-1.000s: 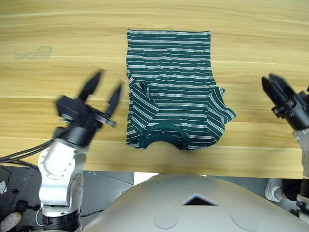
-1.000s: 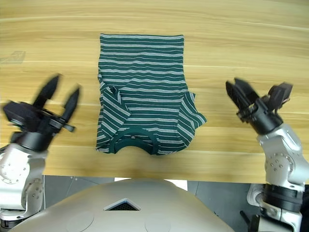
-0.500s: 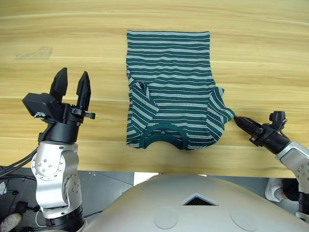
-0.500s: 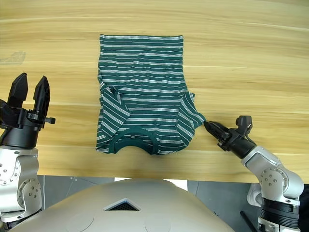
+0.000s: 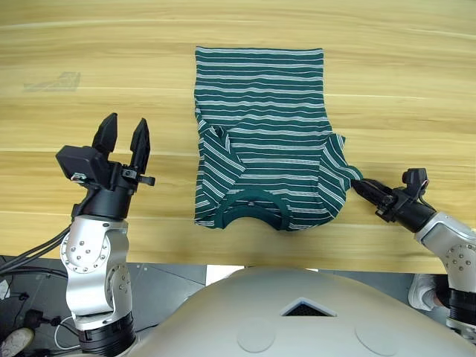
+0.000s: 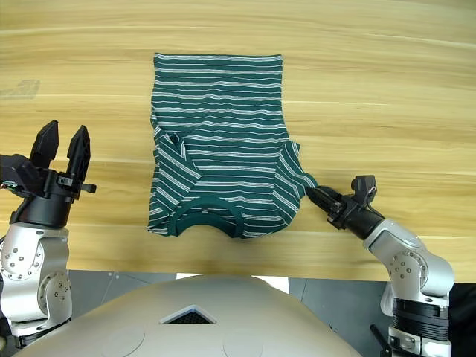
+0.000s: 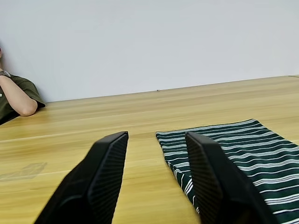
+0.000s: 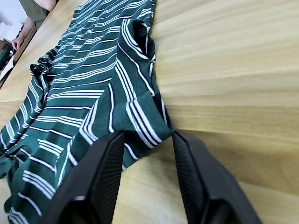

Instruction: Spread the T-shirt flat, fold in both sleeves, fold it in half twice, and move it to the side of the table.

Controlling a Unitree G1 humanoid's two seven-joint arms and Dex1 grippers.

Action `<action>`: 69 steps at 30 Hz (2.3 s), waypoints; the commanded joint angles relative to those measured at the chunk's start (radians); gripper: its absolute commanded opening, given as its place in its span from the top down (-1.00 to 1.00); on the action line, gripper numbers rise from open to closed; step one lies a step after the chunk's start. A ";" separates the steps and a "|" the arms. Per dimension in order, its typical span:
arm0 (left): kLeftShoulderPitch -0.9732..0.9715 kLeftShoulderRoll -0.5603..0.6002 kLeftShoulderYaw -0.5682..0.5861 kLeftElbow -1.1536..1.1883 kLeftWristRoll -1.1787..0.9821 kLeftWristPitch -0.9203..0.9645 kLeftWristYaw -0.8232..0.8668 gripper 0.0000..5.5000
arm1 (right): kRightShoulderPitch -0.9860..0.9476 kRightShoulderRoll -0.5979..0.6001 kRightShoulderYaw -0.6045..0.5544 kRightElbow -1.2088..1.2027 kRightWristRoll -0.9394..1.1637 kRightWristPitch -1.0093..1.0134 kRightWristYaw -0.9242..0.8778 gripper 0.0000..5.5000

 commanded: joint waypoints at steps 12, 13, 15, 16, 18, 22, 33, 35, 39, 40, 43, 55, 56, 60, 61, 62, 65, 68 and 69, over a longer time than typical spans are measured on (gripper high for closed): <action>-0.005 -0.017 -0.029 0.042 0.036 -0.024 -0.011 0.16 | -0.012 0.034 0.039 0.014 -0.116 -0.065 0.035 0.98; -0.005 -0.018 -0.032 0.044 0.037 -0.026 -0.012 0.16 | -0.011 0.037 0.043 0.012 -0.122 -0.069 0.038 0.98; -0.004 -0.020 -0.038 0.048 0.040 -0.029 -0.013 0.16 | -0.011 0.040 0.048 0.011 -0.132 -0.077 0.046 0.98; -0.003 -0.020 -0.041 0.049 0.041 -0.030 -0.014 0.16 | -0.011 0.041 0.049 0.011 -0.135 -0.080 0.049 0.98; -0.002 -0.021 -0.045 0.052 0.044 -0.032 -0.017 0.16 | -0.011 0.041 0.052 0.011 -0.141 -0.088 0.055 0.98; 0.000 -0.023 -0.049 0.058 0.048 -0.034 -0.022 0.16 | -0.022 0.041 0.053 0.009 -0.156 -0.109 0.071 0.98; -0.015 -0.019 -0.040 0.063 0.049 -0.027 -0.031 0.16 | -0.118 -0.028 -0.059 0.069 -0.138 -0.135 0.183 0.98; -0.020 -0.017 -0.041 0.063 0.048 -0.024 -0.033 0.16 | -0.129 -0.035 -0.059 0.079 -0.142 -0.141 0.202 0.98; -0.023 -0.014 -0.040 0.061 0.049 -0.019 -0.038 0.16 | -0.123 -0.045 -0.039 0.057 -0.154 -0.147 0.243 0.98; -0.023 -0.014 -0.040 0.060 0.050 -0.019 -0.039 0.16 | -0.119 -0.047 -0.035 0.047 -0.156 -0.150 0.251 0.98; -0.021 -0.015 -0.044 0.061 0.054 -0.019 -0.043 0.16 | -0.094 -0.047 -0.014 -0.021 -0.171 -0.178 0.274 0.98; -0.011 -0.016 -0.076 0.054 0.071 -0.019 -0.055 0.16 | -0.089 0.015 0.119 -0.185 -0.264 -0.216 0.164 0.98; -0.012 -0.016 -0.080 0.056 0.073 -0.019 -0.055 0.16 | -0.095 0.026 0.133 -0.182 -0.283 -0.222 0.144 0.98; -0.012 -0.015 -0.089 0.056 0.078 -0.019 -0.057 0.16 | -0.101 0.060 0.189 -0.180 -0.345 -0.243 0.080 0.98; -0.010 -0.015 -0.090 0.055 0.079 -0.019 -0.058 0.16 | -0.098 0.067 0.206 -0.179 -0.366 -0.256 0.068 0.98; -0.010 -0.015 -0.092 0.056 0.079 -0.020 -0.058 0.16 | -0.094 0.076 0.217 -0.176 -0.376 -0.264 0.059 0.98; -0.013 -0.015 -0.095 0.067 0.082 -0.023 -0.059 0.16 | -0.085 0.080 0.235 -0.172 -0.376 -0.274 0.071 0.98; -0.015 -0.014 -0.094 0.076 0.084 -0.026 -0.060 0.16 | -0.071 0.061 0.254 -0.177 -0.380 -0.285 0.102 0.98; -0.015 -0.015 -0.093 0.077 0.085 -0.026 -0.060 0.16 | -0.066 0.056 0.263 -0.180 -0.386 -0.288 0.109 0.98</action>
